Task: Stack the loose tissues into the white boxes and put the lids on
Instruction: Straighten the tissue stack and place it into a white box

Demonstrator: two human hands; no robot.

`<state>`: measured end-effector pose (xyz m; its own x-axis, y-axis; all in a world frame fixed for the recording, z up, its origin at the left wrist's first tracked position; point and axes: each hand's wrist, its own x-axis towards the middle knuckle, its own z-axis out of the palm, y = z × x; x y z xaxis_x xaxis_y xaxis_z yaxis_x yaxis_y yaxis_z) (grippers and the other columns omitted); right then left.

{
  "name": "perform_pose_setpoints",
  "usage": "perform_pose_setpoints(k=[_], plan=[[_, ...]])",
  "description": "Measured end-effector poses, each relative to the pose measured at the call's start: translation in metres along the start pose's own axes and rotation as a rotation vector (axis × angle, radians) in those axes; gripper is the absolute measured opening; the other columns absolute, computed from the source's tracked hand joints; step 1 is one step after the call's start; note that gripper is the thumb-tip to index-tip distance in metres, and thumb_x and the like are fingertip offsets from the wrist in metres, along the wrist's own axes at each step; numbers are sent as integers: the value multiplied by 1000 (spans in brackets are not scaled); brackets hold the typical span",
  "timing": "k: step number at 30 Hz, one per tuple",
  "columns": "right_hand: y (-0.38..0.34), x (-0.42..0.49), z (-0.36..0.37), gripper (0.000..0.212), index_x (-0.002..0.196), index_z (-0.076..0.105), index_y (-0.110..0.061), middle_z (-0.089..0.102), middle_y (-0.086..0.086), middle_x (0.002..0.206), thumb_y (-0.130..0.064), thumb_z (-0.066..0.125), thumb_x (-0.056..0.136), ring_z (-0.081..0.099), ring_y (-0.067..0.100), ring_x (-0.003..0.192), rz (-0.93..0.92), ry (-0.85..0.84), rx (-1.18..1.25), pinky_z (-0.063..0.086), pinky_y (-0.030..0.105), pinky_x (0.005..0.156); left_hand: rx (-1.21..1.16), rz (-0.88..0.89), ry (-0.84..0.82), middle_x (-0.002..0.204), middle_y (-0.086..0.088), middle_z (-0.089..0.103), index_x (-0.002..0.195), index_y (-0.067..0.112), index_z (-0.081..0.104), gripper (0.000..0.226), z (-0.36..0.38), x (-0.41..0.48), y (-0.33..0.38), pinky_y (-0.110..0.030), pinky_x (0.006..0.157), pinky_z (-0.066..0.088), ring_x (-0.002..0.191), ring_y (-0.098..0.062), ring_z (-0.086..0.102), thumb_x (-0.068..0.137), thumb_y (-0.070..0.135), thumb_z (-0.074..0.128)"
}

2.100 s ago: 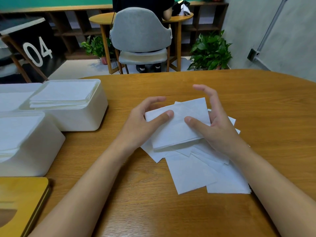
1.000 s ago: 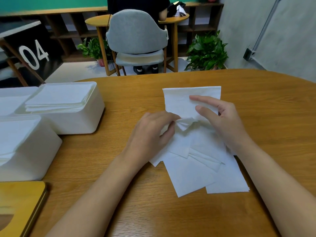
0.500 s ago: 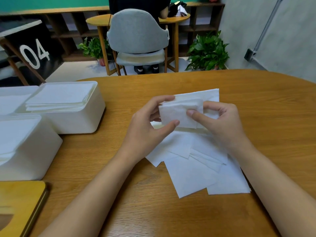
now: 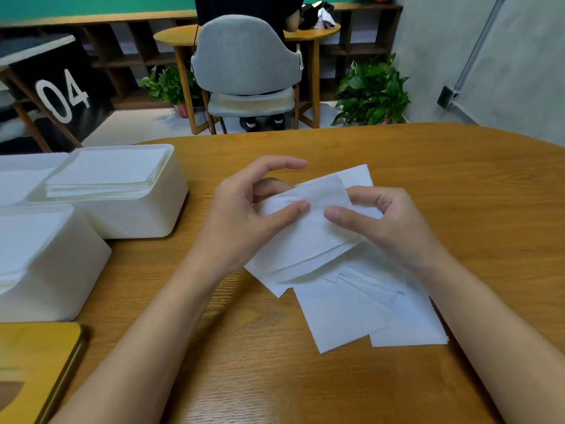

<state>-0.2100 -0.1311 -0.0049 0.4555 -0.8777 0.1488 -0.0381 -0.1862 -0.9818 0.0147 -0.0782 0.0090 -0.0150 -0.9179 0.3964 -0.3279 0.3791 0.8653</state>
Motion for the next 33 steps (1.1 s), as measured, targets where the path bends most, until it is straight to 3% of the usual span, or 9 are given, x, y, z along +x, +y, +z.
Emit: perform_pose_setpoints(k=[7,9,12,15,19,23,27,30,33], plan=[[7,-4,19,23,115,74,-19,80,-5,102,-17,75,91,77,12,91,-21,-66,-3,57,21,72,106,-18,23,102,8,75,127,28,70,48,3,0,-9,-34,77,60,92,-15,72,84,19,89],[10,-1,21,22,118,69,-18,76,-8,104,-16,72,97,74,12,94,-65,-35,-52,56,24,76,123,-10,52,104,9,73,126,29,70,47,7,0,-12,-29,73,57,83,-14,68,84,22,89],[16,5,14,38,130,57,-29,68,-3,123,-15,73,98,69,18,107,-105,87,-104,58,39,86,222,27,121,120,15,67,130,32,67,48,11,-1,-18,-26,89,54,106,-7,66,86,34,86],[17,8,5,57,141,44,-34,60,8,138,-10,73,98,67,27,120,-158,159,18,59,48,97,168,-174,135,128,19,63,137,40,58,54,10,1,-19,-17,86,54,113,2,62,89,42,82],[13,8,0,49,135,55,-29,66,-3,130,-1,69,97,67,17,117,-177,144,-33,56,33,98,-198,-347,103,114,1,79,141,30,56,54,11,0,-18,-26,73,62,96,-12,77,94,16,78],[19,11,-4,30,113,80,-19,77,-17,113,3,65,98,66,-8,111,-67,125,-233,44,4,91,57,-185,136,108,0,75,145,33,47,69,12,0,-31,-31,76,61,96,-17,74,88,22,85],[27,16,-10,34,119,78,-17,72,-19,119,5,61,99,60,-22,106,-22,317,-245,40,-2,89,455,-46,-132,125,17,55,135,35,50,71,9,-4,-41,-27,89,49,114,-5,57,77,43,91],[30,18,-15,35,119,78,-19,69,-26,116,4,60,100,58,-26,102,7,373,-224,39,-4,84,531,-10,-398,124,24,58,119,38,66,57,8,-7,-42,-33,102,46,121,-2,54,72,61,89],[32,19,-15,36,118,78,-23,69,-29,116,2,60,100,58,-26,103,22,365,-226,40,-4,85,539,49,-427,123,23,65,118,36,73,55,9,-7,-41,-31,107,44,122,-2,57,72,61,88]])
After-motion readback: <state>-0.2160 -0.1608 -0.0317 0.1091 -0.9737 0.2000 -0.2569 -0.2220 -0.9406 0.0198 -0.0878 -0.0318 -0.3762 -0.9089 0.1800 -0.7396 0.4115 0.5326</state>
